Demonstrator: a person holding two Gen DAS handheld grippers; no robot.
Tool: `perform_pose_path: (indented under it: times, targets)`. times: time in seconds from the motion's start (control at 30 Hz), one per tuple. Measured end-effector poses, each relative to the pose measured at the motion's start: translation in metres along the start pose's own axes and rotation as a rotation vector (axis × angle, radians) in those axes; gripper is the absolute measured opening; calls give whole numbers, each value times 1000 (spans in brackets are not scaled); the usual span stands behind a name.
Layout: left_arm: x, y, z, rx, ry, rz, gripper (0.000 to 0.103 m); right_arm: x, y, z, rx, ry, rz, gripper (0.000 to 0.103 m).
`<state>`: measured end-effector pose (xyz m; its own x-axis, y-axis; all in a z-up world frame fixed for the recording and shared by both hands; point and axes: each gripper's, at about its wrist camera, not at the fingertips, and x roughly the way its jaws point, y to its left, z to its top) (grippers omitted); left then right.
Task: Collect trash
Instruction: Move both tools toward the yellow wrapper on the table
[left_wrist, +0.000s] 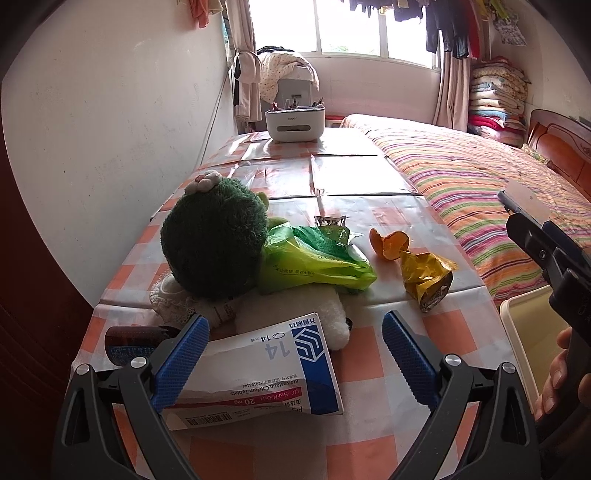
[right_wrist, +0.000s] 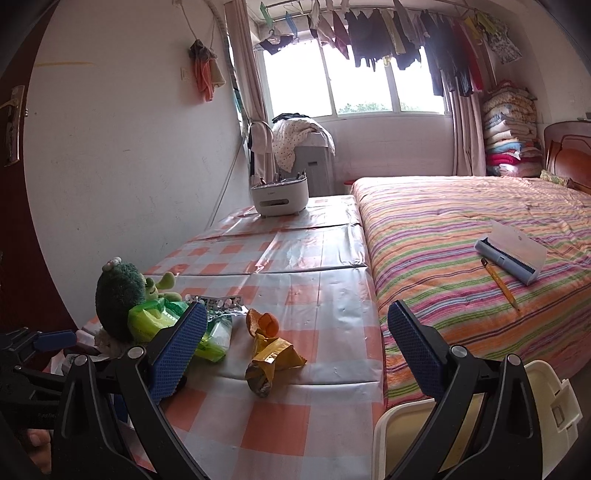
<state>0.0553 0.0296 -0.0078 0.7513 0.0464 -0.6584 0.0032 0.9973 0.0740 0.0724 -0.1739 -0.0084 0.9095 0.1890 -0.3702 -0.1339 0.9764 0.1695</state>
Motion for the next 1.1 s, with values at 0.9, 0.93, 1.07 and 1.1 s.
perform_pose_path:
  times: [0.9, 0.93, 1.07, 1.1]
  targets:
    - [2, -22, -8, 51, 23, -30, 92, -34, -7, -32, 5, 82, -142, 97]
    - [2, -23, -8, 53, 25, -31, 92, -34, -7, -32, 5, 83, -144, 97]
    - [2, -24, -8, 55, 25, -31, 92, -33, -6, -32, -2, 88, -147, 97]
    - [2, -24, -8, 54, 27, -32, 92, -33, -6, -32, -5, 87, -149, 97]
